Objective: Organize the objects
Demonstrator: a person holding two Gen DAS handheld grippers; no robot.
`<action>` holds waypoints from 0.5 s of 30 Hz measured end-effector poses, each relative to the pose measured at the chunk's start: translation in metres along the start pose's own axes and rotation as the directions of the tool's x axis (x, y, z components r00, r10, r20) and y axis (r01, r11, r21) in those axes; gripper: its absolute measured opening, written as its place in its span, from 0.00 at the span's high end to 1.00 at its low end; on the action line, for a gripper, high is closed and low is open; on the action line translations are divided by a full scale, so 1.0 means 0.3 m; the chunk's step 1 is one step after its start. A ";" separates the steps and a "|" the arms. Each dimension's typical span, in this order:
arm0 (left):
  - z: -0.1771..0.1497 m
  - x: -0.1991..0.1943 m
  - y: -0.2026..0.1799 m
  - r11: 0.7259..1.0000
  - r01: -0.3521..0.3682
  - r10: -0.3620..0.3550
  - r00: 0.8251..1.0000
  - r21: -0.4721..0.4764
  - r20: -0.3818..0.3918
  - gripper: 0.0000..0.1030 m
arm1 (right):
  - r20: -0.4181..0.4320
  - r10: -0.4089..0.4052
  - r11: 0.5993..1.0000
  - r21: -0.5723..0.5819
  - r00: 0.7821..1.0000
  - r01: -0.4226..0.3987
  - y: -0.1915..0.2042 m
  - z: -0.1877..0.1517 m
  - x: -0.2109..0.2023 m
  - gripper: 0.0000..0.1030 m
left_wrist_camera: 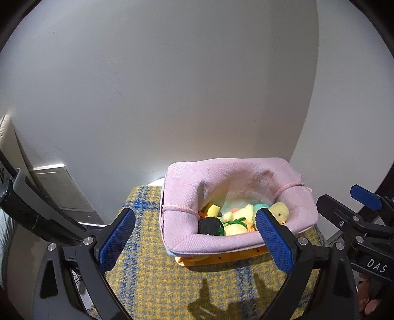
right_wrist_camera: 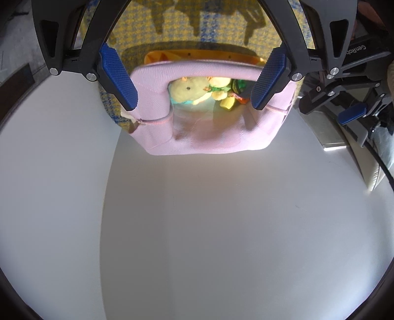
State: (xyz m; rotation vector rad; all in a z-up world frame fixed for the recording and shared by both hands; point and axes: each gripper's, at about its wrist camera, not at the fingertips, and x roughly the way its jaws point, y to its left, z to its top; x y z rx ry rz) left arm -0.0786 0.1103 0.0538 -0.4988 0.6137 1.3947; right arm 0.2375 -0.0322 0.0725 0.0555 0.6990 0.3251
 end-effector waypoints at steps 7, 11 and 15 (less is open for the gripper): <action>-0.058 -0.074 -0.013 1.000 -0.001 0.001 1.000 0.017 0.010 0.02 | 0.005 -0.015 1.000 0.005 1.000 0.015 -0.002 -0.052 -0.078 0.09; -0.109 -0.102 -0.013 1.000 0.000 0.000 1.000 0.015 -0.001 0.02 | -0.002 -0.029 1.000 0.010 1.000 0.029 -0.010 -0.100 -0.115 0.09; -0.183 -0.134 -0.009 1.000 0.011 -0.011 0.999 -0.003 -0.036 0.01 | -0.033 -0.030 0.999 0.024 0.999 0.031 -0.020 -0.169 -0.150 0.09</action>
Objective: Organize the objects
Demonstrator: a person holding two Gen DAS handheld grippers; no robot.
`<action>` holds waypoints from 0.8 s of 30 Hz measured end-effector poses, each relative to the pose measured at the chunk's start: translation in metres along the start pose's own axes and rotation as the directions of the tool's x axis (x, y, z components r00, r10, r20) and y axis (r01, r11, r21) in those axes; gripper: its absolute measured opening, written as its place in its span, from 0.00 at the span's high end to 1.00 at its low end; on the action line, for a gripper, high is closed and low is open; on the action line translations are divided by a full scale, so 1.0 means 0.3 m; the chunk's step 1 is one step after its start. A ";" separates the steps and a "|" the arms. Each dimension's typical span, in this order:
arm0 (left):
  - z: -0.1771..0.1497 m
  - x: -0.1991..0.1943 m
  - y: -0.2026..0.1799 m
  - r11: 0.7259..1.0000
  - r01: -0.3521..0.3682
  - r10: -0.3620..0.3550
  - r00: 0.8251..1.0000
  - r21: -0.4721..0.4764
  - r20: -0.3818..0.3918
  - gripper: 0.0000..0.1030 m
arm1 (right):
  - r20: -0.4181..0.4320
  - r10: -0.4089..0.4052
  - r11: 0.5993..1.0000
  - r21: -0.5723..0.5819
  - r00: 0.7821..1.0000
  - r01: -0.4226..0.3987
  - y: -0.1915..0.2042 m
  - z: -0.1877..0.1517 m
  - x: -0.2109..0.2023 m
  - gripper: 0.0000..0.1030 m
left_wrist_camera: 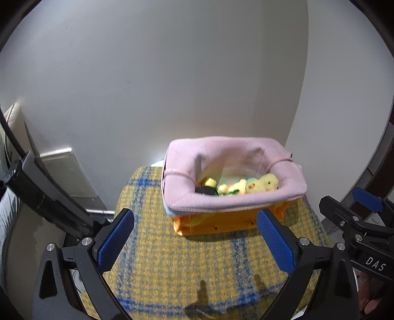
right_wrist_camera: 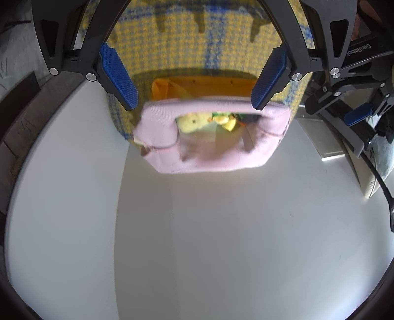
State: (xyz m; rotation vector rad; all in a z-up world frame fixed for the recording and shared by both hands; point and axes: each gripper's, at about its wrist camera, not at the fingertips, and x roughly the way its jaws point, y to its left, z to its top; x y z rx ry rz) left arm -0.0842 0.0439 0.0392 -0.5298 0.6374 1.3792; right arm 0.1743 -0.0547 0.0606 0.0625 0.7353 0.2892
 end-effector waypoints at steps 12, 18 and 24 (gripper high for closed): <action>-0.160 -0.112 -0.013 0.999 0.039 -0.038 0.995 0.009 -0.092 0.00 | -0.114 0.011 0.999 0.041 0.993 -0.006 -0.025 -0.179 -0.102 0.09; -0.247 -0.157 0.006 1.000 0.026 -0.025 0.989 0.005 -0.144 0.00 | -0.147 -0.015 0.998 0.056 0.989 0.023 -0.028 -0.273 -0.153 0.08; -0.328 -0.170 0.035 1.000 -0.023 0.021 0.981 -0.007 -0.194 0.00 | -0.181 -0.043 0.998 0.044 0.983 0.051 -0.029 -0.363 -0.181 0.08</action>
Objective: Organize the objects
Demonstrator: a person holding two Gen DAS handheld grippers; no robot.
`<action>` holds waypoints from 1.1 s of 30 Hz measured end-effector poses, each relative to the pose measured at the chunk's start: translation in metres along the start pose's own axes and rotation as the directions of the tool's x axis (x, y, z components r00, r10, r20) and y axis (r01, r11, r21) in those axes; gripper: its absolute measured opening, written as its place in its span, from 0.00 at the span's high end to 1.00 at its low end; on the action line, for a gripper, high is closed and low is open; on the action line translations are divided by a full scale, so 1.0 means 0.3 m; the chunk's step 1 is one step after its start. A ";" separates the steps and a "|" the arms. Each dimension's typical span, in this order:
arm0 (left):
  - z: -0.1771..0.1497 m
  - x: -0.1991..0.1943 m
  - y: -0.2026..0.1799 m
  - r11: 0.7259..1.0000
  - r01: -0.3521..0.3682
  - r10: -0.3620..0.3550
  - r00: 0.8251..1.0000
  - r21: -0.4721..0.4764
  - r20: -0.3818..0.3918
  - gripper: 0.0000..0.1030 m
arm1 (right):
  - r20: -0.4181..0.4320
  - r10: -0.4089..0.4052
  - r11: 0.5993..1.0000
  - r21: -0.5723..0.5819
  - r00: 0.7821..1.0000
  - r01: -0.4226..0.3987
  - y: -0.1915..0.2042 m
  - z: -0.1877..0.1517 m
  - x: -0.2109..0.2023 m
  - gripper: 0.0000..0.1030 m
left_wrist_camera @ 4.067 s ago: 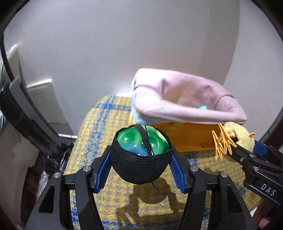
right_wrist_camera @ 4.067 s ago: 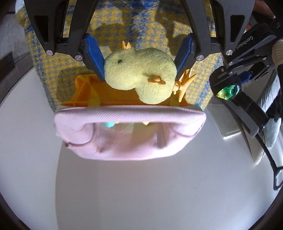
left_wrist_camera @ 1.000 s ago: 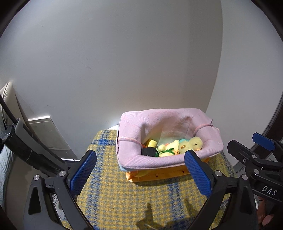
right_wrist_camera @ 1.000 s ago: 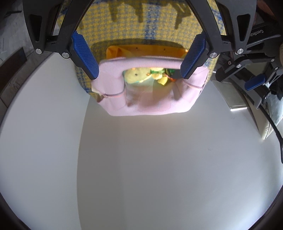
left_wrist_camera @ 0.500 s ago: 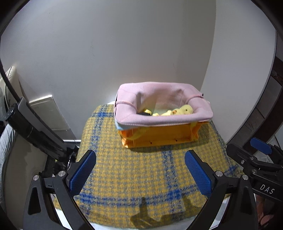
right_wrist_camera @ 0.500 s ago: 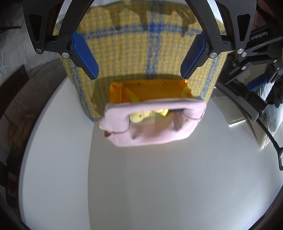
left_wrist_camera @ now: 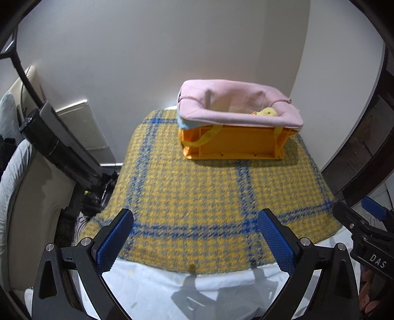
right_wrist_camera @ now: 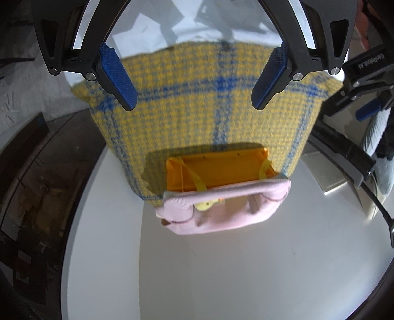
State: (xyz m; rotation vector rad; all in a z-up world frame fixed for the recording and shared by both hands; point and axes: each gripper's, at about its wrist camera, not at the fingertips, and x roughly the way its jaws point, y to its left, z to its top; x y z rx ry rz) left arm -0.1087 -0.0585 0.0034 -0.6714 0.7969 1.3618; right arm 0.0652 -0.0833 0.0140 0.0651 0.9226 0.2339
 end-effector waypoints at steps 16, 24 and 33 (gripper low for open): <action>-0.040 0.015 -0.017 0.999 -0.026 0.027 0.999 0.039 -0.046 0.00 | -0.022 -0.005 1.000 -0.026 1.000 0.004 0.004 -0.029 0.006 0.08; -0.037 0.016 -0.028 0.998 -0.023 0.026 0.999 0.057 -0.048 0.00 | -0.020 -0.001 1.000 -0.026 1.000 0.001 0.010 -0.031 0.002 0.08; -0.040 0.019 -0.025 0.998 -0.013 0.017 0.999 0.069 -0.050 0.00 | -0.023 -0.003 1.000 -0.019 1.000 0.002 0.017 -0.032 0.000 0.08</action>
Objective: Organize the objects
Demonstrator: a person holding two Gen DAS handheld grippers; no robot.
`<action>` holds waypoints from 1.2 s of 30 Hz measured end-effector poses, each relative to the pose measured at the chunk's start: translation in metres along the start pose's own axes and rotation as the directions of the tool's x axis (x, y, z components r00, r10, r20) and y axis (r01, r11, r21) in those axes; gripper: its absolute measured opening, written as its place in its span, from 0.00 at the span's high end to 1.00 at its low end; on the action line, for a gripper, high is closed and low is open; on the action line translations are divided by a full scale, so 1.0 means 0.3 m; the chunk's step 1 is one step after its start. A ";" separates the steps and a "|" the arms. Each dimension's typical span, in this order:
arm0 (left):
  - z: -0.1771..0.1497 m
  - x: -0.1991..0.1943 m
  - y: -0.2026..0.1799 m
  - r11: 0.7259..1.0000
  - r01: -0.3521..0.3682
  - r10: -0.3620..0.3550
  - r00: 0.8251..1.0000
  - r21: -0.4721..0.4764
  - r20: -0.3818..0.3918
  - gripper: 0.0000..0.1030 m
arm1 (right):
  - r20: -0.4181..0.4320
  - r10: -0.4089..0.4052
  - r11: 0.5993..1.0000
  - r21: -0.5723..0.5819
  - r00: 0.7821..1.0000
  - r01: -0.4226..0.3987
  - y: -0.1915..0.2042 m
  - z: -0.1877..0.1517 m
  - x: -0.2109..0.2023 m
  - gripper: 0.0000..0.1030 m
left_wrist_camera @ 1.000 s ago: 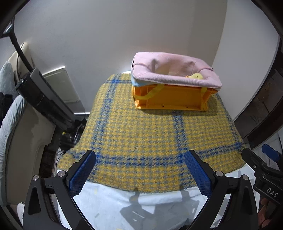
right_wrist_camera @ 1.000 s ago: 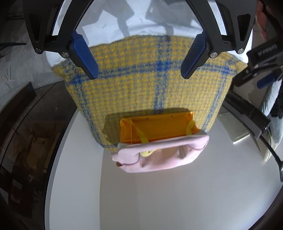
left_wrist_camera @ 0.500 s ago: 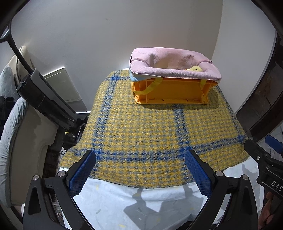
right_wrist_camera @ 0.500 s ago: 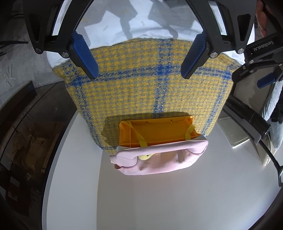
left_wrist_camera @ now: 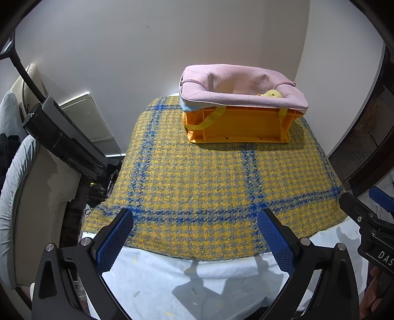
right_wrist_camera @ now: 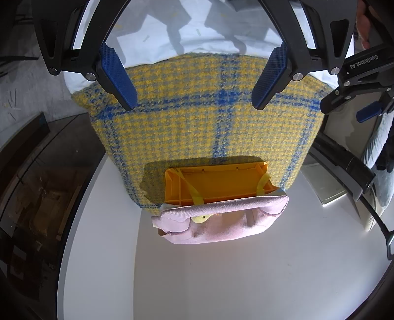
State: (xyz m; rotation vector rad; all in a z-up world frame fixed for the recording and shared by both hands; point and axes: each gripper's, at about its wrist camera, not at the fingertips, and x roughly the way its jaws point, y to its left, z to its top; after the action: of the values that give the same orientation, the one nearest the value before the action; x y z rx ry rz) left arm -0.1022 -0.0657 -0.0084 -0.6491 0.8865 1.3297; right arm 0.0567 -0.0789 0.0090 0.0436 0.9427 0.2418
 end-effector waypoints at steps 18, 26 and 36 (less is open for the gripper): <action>-0.002 0.004 0.003 1.000 0.012 -0.012 1.000 0.021 0.000 0.00 | -0.001 -0.002 1.000 0.008 1.000 0.002 0.012 -0.003 -0.003 0.08; -0.002 0.004 0.003 0.999 0.017 -0.017 1.000 0.029 0.000 0.00 | -0.005 0.000 1.000 0.013 1.000 0.000 0.011 -0.007 -0.002 0.08; -0.004 0.008 -0.001 0.999 0.024 -0.024 1.000 0.039 -0.002 0.00 | -0.005 -0.001 1.000 0.014 1.000 0.001 0.011 -0.010 -0.002 0.08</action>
State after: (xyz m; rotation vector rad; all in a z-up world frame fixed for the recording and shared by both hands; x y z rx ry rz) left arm -0.1020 -0.0655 -0.0112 -0.6290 0.9013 1.2878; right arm 0.0533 -0.0761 0.0080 0.0555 0.9498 0.2345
